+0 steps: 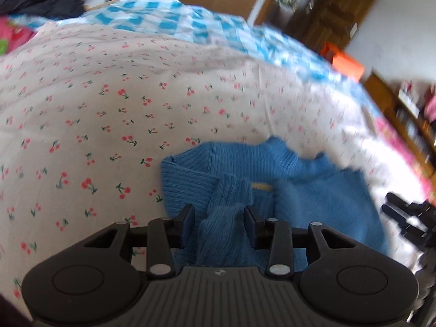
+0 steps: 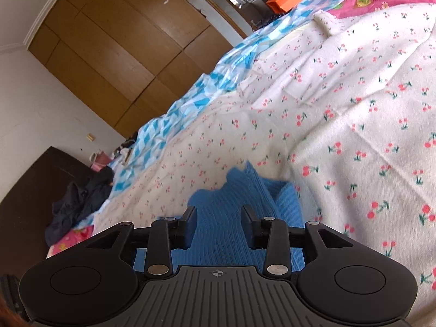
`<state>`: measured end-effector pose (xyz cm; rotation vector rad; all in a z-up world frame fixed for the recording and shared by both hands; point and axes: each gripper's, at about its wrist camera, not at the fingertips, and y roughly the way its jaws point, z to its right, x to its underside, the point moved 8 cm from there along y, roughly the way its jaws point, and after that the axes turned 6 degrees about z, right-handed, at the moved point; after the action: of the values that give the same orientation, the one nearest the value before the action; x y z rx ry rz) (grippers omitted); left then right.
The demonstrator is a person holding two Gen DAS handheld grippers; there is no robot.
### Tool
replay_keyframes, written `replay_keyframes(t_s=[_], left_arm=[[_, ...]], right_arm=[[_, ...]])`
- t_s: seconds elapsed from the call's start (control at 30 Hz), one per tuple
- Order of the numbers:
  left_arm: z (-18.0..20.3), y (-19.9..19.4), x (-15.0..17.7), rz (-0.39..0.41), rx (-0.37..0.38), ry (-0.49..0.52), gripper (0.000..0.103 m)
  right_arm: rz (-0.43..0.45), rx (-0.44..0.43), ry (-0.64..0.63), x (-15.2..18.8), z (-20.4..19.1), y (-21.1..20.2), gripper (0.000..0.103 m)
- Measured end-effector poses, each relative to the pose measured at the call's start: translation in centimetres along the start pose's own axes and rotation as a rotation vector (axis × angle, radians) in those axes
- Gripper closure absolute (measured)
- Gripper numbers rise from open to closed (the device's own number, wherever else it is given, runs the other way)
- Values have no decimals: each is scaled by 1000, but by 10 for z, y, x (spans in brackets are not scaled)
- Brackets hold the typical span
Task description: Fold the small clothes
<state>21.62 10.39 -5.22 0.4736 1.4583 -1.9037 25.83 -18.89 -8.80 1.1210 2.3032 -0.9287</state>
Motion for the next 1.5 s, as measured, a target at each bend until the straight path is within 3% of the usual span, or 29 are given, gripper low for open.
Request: replay_keyframes(t_s=[0.2, 0.27, 0.3, 0.37, 0.47, 0.57, 0.7, 0.8, 0.9, 1.07, 1.17, 1.27, 1.33, 1.4, 1.43, 1.5], left_arm=[[4, 15, 5, -82, -38, 90, 63], [3, 11, 1, -82, -30, 70, 82], [1, 9, -2, -80, -17, 40, 85], [-3, 3, -11, -42, 4, -27, 87], [-6, -11, -27, 79, 11, -78, 90], [-14, -15, -33, 189, -35, -103, 90], [-38, 16, -11, 104, -129, -151, 90], [-41, 11, -7, 132, -141, -177, 89], [-39, -5, -15, 199, -148, -183, 89], [-15, -30, -21, 267, -113, -98, 88], [-1, -26, -11, 247, -81, -61, 78], [2, -13, 4, 200, -84, -70, 77], [-1, -8, 10, 184, -83, -102, 77], [-2, -9, 10, 197, -80, -118, 77], [-2, -10, 8, 208, -82, -119, 77], [0, -15, 3, 247, -91, -110, 77]], right_arm=[[-22, -12, 34, 15, 7, 2, 67], [-21, -14, 32, 16, 9, 2, 67], [-21, -15, 37, 17, 10, 2, 67], [-15, -17, 47, 18, 13, 1, 68], [3, -14, 40, 16, 16, -3, 68], [19, -6, 35, 14, 19, -5, 68], [28, 8, 11, 12, 18, -8, 68], [53, 28, -52, 7, 14, -11, 68], [73, 49, -95, -2, 11, -9, 67], [51, 103, -173, -17, 10, 10, 67], [15, 127, -240, -17, 4, 28, 67], [-36, 196, -316, -10, 5, 47, 67], [-70, 207, -300, -7, 10, 53, 67], [-83, 193, -284, -4, 11, 52, 78], [-83, 183, -279, -4, 10, 49, 94], [-55, 158, -252, -12, 6, 38, 96]])
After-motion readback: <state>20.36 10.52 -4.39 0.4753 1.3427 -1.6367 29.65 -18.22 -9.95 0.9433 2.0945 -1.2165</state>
